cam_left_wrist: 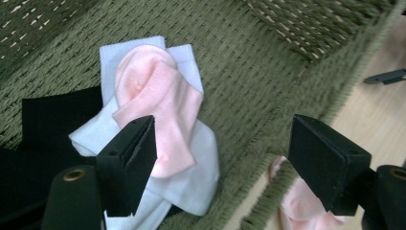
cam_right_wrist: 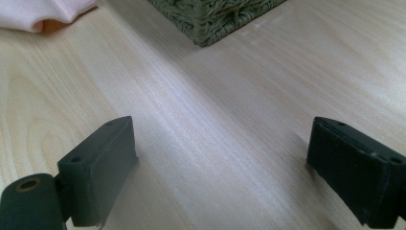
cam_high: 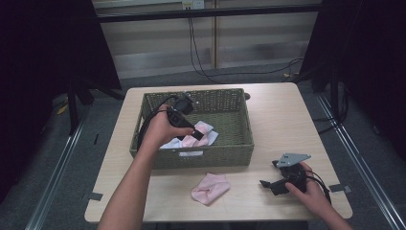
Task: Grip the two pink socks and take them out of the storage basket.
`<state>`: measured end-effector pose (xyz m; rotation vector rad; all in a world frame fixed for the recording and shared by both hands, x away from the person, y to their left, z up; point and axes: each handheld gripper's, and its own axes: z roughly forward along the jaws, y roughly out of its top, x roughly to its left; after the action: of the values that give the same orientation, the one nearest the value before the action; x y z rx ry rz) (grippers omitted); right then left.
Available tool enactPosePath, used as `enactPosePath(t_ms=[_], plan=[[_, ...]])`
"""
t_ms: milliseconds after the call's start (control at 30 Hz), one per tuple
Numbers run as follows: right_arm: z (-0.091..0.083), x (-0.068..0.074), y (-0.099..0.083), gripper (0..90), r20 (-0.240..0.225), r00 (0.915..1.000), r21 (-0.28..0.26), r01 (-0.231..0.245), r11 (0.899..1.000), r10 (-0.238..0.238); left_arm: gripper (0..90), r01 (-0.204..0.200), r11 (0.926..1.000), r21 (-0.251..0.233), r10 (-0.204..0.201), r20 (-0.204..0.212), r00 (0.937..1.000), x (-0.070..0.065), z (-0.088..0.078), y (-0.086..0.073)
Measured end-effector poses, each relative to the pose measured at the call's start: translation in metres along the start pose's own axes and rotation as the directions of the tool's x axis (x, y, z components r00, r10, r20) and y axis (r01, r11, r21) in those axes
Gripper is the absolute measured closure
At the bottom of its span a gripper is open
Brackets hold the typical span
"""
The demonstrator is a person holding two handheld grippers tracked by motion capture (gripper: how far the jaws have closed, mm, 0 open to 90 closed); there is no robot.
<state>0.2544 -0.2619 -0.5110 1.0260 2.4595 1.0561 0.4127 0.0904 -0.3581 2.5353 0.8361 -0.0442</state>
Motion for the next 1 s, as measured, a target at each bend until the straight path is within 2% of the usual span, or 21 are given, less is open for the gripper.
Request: enactPosePath(t_ms=[200, 233, 300, 500, 600, 633, 733, 800, 900, 1000], plan=[[0.000, 0.000, 0.000, 8.9, 0.000, 1.0000, 0.000, 0.000, 1.000, 0.000, 25.0, 0.016, 0.9997, 0.018, -0.016, -0.024, 0.9996, 0.010, 0.013, 0.004], [0.000, 0.000, 0.000, 8.9, 0.000, 1.0000, 0.000, 0.000, 1.000, 0.000, 24.9, 0.031, 0.9995, 0.010, -0.031, -0.031, 0.9990, 0.012, 0.017, 0.004], [0.000, 0.000, 0.000, 8.9, 0.001, 1.0000, -0.001, 0.003, 1.000, -0.003, 24.2, 0.028, 0.9995, 0.010, -0.028, -0.036, 0.9990, 0.016, 0.020, 0.004], [0.000, 0.000, 0.000, 8.9, 0.000, 1.0000, -0.001, 0.003, 1.000, -0.003, 24.0, 0.076, 0.9968, 0.025, -0.075, -0.058, 0.9955, 0.028, 0.033, 0.001], [0.000, 0.000, 0.000, 8.9, 0.000, 1.0000, 0.000, 0.000, 1.000, 0.000, 24.2, 0.073, 0.9970, 0.028, -0.071, -0.050, 0.9962, 0.033, 0.039, 0.002], [0.000, 0.000, 0.000, 8.9, 0.000, 1.0000, 0.000, 0.000, 1.000, 0.000, 24.5, 0.084, 0.9962, 0.022, -0.083, -0.056, 0.9950, 0.034, 0.041, 0.003], [0.000, 0.000, 0.000, 8.9, -0.001, 1.0000, 0.000, 0.000, 1.000, 0.000, 24.5, 0.084, 0.9961, 0.027, -0.082, -0.061, 0.9948, 0.038, 0.049, 0.004], [0.000, 0.000, 0.000, 8.9, 0.000, 1.0000, -0.001, 0.002, 1.000, -0.002, 24.1, 0.098, 0.9945, 0.037, -0.096, -0.069, 0.9930, 0.041, 0.055, 0.004], [0.000, 0.000, 0.000, 8.9, 0.000, 1.0000, -0.001, 0.001, 1.000, -0.001, 22.4, 0.101, 0.9927, 0.066, -0.096, -0.080, 0.9922, 0.044, 0.063, 0.004], [0.000, 0.000, 0.000, 8.9, 0.000, 1.0000, -0.001, 0.002, 1.000, -0.002, 23.3, 0.115, 0.9898, 0.084, -0.109, -0.071, 0.9915, 0.047, 0.070, 0.004]])
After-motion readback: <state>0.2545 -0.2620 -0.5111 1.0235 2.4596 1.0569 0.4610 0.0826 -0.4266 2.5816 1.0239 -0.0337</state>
